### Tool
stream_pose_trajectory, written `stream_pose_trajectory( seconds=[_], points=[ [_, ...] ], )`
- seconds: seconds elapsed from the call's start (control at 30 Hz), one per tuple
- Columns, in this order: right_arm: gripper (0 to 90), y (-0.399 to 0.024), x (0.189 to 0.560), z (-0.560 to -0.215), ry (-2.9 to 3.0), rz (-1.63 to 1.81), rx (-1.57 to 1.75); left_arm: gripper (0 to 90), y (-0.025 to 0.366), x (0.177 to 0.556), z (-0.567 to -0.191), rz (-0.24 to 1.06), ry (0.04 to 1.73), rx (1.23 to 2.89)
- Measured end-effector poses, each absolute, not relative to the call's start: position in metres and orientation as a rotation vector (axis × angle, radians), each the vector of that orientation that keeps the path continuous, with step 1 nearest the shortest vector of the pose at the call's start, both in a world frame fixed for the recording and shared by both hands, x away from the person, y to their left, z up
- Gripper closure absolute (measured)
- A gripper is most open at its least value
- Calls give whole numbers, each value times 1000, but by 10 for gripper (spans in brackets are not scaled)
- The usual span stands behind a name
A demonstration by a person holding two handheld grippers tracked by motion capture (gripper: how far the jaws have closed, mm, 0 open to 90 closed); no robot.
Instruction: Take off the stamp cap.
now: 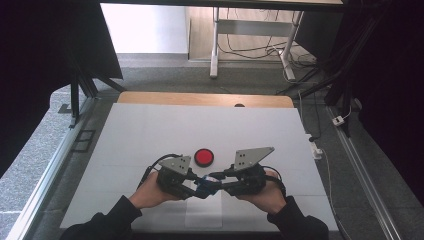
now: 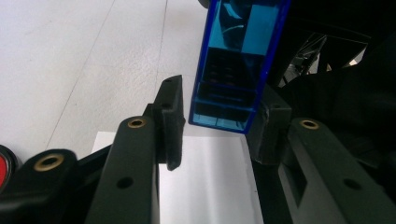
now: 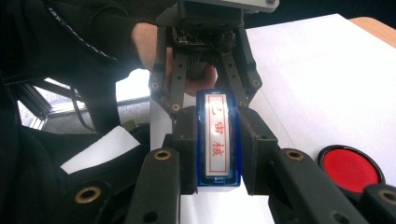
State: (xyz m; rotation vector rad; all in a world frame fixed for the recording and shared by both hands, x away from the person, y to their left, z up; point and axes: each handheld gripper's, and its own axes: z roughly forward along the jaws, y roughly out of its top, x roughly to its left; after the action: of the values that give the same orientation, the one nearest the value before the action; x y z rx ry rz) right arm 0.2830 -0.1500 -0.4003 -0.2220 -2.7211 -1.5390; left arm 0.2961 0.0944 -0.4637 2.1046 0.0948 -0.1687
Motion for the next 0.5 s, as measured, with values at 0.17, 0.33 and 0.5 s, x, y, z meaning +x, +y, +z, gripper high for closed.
stream_pose_trajectory(
  seconds=[0.17, 0.33, 0.5],
  points=[
    [714, -150, 283, -400, -2724, -1540, -222, 624, 95, 296, -464, -168, 83, 2098],
    [714, -151, 283, -399, -2704, -1557, -220, 657, 97, 296, -463, -179, 73, 2081],
    [714, -152, 283, -399, -2702, -1558, -210, 673, 97, 298, -466, -224, 81, 2058]
  ],
)
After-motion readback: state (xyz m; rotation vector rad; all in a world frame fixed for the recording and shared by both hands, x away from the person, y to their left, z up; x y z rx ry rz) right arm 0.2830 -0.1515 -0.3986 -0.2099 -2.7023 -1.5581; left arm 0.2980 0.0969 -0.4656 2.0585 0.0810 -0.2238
